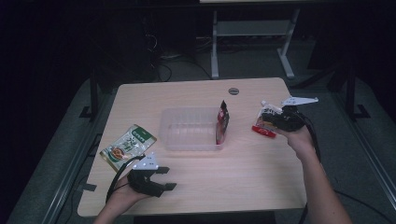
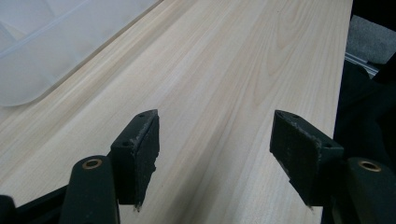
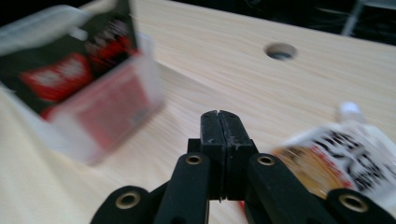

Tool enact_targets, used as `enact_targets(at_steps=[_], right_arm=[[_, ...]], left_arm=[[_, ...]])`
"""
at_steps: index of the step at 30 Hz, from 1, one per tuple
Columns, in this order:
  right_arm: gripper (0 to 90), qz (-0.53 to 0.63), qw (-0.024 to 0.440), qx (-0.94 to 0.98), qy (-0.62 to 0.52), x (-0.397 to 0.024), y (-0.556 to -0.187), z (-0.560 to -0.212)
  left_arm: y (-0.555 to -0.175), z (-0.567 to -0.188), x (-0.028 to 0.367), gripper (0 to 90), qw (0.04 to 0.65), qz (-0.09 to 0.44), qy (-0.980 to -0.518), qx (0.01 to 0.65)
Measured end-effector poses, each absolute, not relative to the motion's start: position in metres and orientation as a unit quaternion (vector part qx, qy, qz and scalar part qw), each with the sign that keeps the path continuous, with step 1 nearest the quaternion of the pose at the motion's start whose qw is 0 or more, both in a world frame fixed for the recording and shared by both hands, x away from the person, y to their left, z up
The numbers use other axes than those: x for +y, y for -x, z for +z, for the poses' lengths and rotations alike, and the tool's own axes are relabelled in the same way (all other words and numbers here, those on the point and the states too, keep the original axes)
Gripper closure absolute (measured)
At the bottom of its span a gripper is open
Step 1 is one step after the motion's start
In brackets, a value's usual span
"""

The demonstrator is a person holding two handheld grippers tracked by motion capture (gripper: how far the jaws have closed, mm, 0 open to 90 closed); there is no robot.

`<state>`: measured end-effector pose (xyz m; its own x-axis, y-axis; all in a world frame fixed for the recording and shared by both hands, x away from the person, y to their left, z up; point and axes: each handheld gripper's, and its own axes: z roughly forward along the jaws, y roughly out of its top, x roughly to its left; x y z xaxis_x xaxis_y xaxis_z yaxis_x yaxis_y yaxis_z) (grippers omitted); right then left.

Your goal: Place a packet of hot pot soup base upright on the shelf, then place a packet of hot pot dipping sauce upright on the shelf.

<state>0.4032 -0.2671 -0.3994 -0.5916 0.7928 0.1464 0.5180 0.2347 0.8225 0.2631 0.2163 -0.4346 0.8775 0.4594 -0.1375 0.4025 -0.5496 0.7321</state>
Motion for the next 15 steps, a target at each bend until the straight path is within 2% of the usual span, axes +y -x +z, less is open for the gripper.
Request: enact_targets(at_steps=[15], right_arm=[[89.7, 0.34, 0.198, 0.797, -0.458, -0.268, -0.43, -0.442]], left_arm=[[-0.261, -0.437, 0.219, 32.8, 0.402, 0.036, -0.88, 0.251]])
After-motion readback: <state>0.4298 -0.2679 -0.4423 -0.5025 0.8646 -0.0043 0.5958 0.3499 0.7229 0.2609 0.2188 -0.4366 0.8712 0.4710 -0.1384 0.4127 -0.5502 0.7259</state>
